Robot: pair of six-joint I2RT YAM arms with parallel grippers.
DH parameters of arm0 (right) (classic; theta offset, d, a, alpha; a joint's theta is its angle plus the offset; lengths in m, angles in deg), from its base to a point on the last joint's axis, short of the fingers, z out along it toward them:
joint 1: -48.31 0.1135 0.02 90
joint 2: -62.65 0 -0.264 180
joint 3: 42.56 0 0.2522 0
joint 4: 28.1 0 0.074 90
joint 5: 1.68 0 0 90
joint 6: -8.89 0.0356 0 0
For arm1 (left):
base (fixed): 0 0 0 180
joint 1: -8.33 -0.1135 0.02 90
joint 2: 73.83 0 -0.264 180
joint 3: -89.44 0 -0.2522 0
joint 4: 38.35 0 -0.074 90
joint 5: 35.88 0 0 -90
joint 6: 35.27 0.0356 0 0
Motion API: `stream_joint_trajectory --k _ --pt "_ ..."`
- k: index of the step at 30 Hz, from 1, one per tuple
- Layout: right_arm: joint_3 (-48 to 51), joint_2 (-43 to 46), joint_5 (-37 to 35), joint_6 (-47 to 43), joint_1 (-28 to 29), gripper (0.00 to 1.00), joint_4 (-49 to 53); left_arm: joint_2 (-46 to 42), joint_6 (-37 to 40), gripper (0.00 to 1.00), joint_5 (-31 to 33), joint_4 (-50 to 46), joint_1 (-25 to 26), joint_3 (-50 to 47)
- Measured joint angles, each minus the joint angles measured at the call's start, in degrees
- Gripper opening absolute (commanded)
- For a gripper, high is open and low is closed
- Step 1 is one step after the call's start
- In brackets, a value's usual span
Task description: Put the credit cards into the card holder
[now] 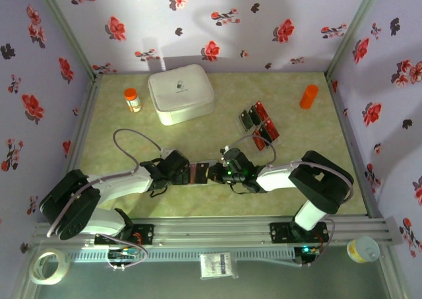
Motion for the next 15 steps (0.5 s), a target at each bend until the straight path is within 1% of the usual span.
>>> stream_joint_trajectory --k 6,15 --pt "-2.5 -0.4 0.7 -0.9 0.0 0.0 3.7 0.0 0.0 1.0 0.0 0.0 0.0 0.0" --pt "-8.2 -4.8 3.5 -2.4 -0.2 0.0 8.3 0.0 0.0 1.0 0.0 0.0 0.0 -0.1"
